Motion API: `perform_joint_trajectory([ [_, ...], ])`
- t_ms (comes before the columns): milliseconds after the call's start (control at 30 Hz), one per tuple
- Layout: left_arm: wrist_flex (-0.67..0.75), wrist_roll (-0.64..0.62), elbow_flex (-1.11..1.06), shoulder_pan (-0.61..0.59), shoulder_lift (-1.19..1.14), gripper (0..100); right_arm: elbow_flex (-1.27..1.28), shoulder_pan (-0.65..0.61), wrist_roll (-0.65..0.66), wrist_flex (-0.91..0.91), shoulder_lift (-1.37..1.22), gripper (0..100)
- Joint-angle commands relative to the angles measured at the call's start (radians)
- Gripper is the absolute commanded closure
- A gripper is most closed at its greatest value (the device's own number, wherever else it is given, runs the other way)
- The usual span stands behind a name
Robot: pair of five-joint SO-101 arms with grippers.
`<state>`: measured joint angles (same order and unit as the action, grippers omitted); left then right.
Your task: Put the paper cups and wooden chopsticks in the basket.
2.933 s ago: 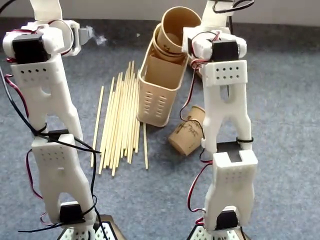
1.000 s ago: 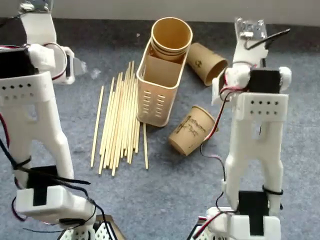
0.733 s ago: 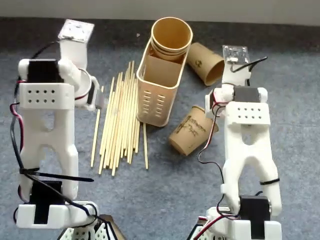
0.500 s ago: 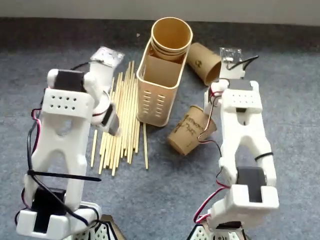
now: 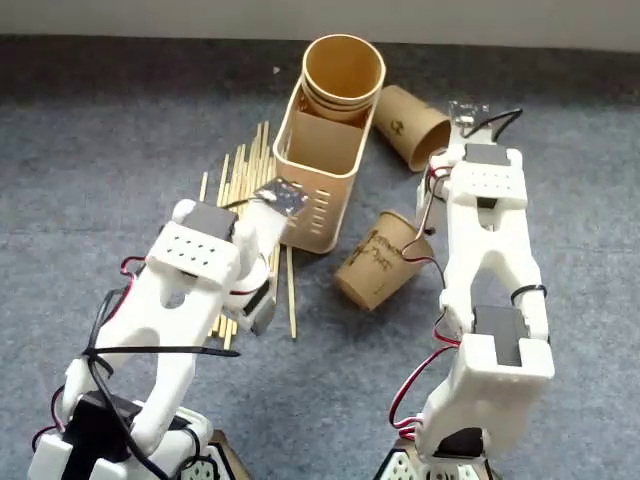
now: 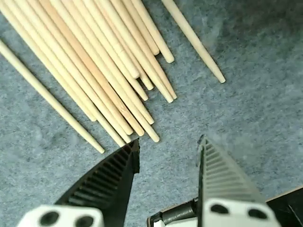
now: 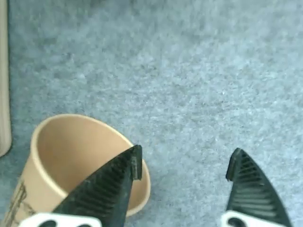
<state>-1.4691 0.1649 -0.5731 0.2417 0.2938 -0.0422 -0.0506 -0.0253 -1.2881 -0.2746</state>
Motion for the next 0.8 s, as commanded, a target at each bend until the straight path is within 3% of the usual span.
perform_joint_trajectory([
  [0,0.052,0.005,-0.028,0.051,0.035,78,-0.074,-0.056,-0.006,-0.094,0.03,71.3],
  [200,0.114,0.005,-0.039,0.071,0.031,78,-0.186,-0.139,-0.008,-0.295,0.182,71.3],
  [433,0.129,0.006,-0.039,0.081,0.031,78,-0.157,-0.326,-0.005,-0.449,0.343,71.3],
  [533,0.123,0.006,-0.041,0.076,0.031,78,-0.128,-0.263,0.0,-0.433,0.364,71.3],
  [667,0.129,0.006,-0.084,0.081,0.036,78,-0.036,-0.113,-0.008,-0.252,0.364,71.3],
  [767,0.129,0.006,-0.097,0.082,0.033,78,0.048,-0.093,-0.011,-0.11,0.366,71.3],
])
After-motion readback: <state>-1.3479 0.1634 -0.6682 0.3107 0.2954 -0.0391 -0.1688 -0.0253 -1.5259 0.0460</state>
